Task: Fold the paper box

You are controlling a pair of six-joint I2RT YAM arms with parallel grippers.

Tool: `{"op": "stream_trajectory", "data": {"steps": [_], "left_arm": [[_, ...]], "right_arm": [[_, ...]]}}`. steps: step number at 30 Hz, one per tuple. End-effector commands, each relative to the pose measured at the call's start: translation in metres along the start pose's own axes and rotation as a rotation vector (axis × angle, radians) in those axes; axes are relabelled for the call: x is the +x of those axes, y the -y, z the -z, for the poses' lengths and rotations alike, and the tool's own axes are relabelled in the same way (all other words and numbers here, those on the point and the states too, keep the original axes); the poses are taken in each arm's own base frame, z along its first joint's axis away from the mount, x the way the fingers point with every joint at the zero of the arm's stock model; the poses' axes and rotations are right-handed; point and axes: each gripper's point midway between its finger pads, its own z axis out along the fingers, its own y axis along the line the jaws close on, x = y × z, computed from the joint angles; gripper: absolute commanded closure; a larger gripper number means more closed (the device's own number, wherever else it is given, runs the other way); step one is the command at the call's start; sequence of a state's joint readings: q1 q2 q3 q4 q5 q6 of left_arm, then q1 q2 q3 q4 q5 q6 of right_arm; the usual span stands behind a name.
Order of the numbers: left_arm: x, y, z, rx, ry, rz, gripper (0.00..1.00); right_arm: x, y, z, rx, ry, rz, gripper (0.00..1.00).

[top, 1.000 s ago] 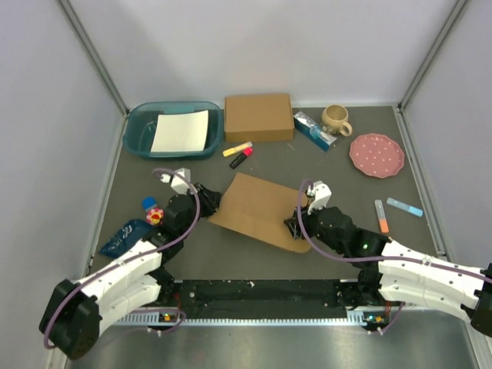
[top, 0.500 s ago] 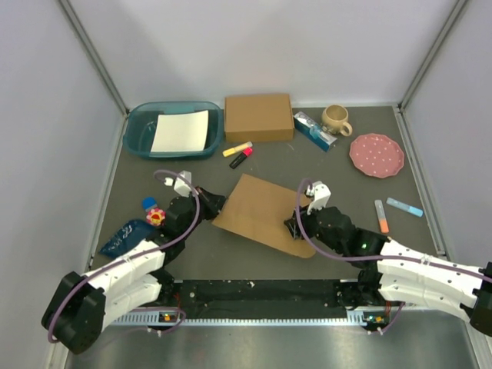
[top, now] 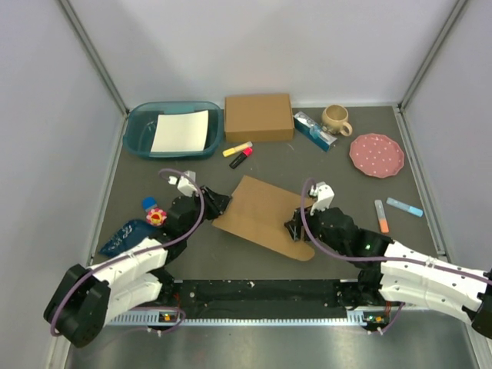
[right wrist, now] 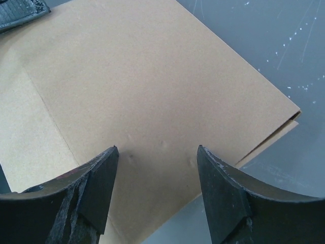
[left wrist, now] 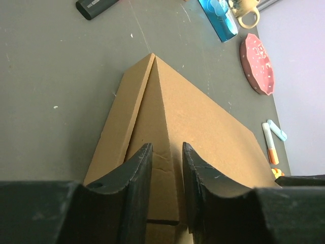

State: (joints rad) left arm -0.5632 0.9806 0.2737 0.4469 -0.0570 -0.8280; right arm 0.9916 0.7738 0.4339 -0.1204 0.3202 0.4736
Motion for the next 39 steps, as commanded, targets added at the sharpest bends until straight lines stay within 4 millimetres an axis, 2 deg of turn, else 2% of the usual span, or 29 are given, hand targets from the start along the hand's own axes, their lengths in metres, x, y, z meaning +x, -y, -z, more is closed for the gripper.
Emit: {"op": "stream_trajectory", "data": {"steps": [1,7,10,16,20,24,28,30,32,33,39], "left_arm": [[0.006,0.003,-0.003,0.02,-0.038,-0.032,0.67],[0.026,0.006,-0.003,0.062,-0.133,-0.018,0.68],[0.038,0.005,-0.003,0.07,-0.186,-0.009,0.72],[0.06,0.0,-0.002,0.075,-0.267,0.052,0.85],[0.062,-0.007,-0.002,0.047,-0.259,0.064,0.85],[0.061,-0.013,0.001,0.016,-0.255,0.052,0.85],[0.058,-0.019,0.004,-0.006,-0.231,0.038,0.84],[0.055,-0.023,0.006,-0.022,-0.213,0.03,0.83],[0.05,-0.022,0.007,-0.023,-0.194,0.019,0.83],[0.049,-0.023,0.007,-0.03,-0.188,0.015,0.83],[0.043,-0.028,0.011,-0.059,-0.153,0.007,0.82]], "right_arm": [[-0.021,-0.005,0.009,0.002,0.025,-0.026,0.36],[-0.01,0.0,0.004,0.023,-0.008,-0.047,0.35],[-0.011,0.0,0.003,0.02,-0.008,-0.059,0.35],[-0.014,0.004,-0.001,0.023,-0.007,-0.097,0.34],[-0.04,0.006,0.006,0.044,0.051,-0.102,0.33],[-0.062,0.019,0.021,0.113,0.095,-0.105,0.31],[-0.064,0.045,0.044,0.236,0.13,-0.185,0.28],[-0.053,0.052,0.051,0.274,0.103,-0.241,0.25],[-0.046,0.048,0.055,0.256,0.062,-0.278,0.18],[-0.035,0.049,0.057,0.276,0.007,-0.301,0.14],[0.002,0.037,0.053,0.274,-0.174,-0.395,0.11]]}}
